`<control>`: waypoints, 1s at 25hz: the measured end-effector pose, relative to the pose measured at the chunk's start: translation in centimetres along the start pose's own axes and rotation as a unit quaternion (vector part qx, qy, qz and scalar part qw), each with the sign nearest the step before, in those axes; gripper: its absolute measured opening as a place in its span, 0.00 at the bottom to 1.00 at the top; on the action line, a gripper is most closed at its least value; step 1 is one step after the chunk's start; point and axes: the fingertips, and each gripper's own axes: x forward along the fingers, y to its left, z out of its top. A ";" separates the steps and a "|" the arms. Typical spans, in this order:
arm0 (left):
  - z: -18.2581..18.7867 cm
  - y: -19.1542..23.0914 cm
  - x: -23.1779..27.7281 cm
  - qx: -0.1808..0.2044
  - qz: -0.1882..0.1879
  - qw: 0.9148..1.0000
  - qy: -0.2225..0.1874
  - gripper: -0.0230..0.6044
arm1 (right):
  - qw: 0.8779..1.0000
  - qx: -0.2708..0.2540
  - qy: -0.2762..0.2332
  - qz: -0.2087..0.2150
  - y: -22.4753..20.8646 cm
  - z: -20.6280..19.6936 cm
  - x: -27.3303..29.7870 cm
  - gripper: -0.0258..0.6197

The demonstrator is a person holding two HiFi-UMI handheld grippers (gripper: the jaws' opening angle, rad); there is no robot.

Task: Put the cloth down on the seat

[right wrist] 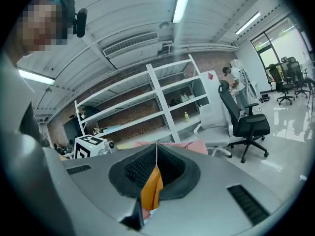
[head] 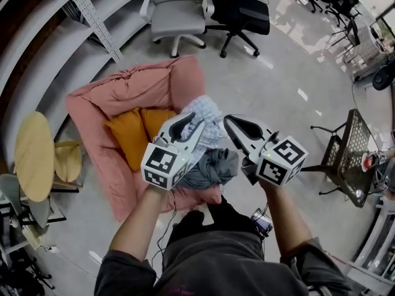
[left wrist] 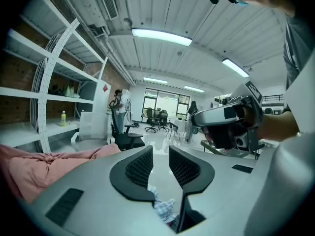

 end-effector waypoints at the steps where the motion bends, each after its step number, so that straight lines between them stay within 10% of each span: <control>1: 0.6 -0.3 -0.5 0.003 0.002 1.000 -0.004 0.18 | 1.000 -0.002 -0.002 0.000 0.4 0.4 -0.1 0.07; 25: 2.6 -1.8 -3.2 -0.006 0.024 1.000 0.005 0.05 | 1.000 -0.012 -0.001 0.017 2.5 1.5 -0.6 0.06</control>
